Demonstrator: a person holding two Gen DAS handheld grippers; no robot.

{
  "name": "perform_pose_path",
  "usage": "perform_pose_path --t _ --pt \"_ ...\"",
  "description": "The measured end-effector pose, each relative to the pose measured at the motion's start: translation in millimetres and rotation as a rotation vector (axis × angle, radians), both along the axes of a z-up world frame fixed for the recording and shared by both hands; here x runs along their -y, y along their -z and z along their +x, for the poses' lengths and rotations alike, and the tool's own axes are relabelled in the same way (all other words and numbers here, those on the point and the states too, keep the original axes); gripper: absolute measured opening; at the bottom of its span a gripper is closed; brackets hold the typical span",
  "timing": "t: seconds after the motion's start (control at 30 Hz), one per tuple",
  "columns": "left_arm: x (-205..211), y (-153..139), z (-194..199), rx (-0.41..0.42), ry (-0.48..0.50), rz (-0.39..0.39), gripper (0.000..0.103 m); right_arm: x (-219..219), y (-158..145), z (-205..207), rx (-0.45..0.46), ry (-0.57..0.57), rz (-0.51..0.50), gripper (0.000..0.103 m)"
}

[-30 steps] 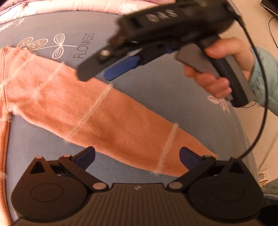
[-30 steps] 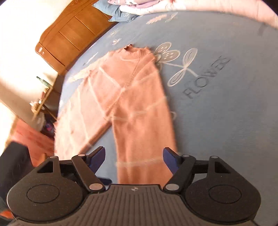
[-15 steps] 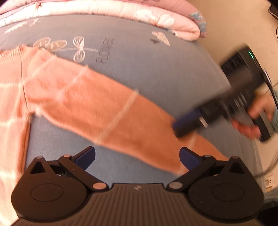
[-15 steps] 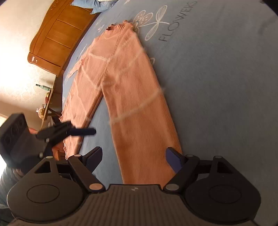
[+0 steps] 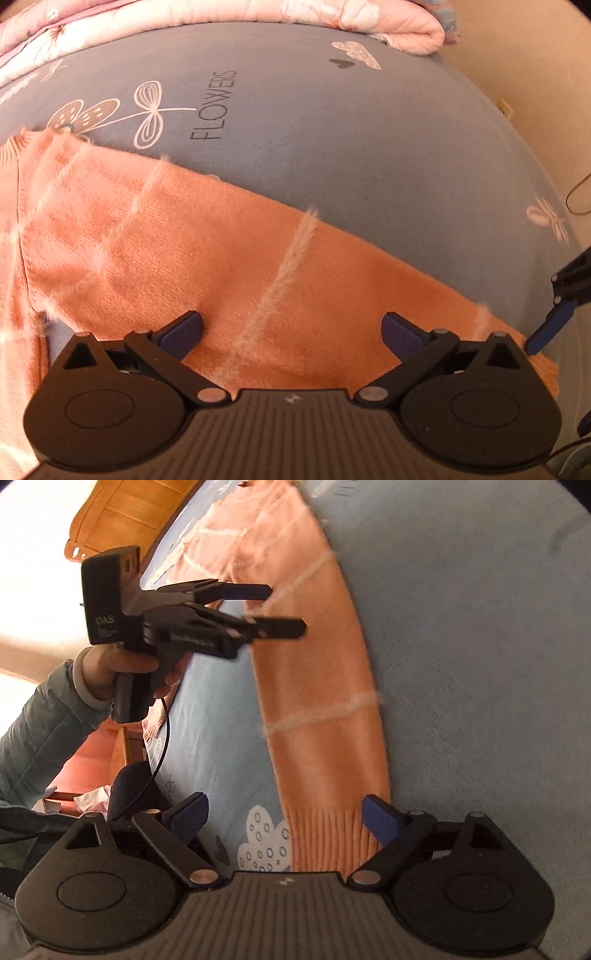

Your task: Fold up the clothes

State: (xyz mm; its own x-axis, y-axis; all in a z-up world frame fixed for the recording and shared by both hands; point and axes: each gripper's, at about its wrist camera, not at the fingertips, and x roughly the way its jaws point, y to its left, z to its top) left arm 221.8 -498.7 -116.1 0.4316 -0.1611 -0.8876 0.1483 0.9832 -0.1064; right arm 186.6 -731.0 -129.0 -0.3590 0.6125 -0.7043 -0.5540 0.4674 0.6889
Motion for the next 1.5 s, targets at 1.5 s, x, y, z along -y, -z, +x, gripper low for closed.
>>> perform_pose_path --t 1.5 --pt "-201 -22 -197 0.061 -0.611 -0.106 0.102 -302 -4 25 0.382 -0.24 0.187 0.1"
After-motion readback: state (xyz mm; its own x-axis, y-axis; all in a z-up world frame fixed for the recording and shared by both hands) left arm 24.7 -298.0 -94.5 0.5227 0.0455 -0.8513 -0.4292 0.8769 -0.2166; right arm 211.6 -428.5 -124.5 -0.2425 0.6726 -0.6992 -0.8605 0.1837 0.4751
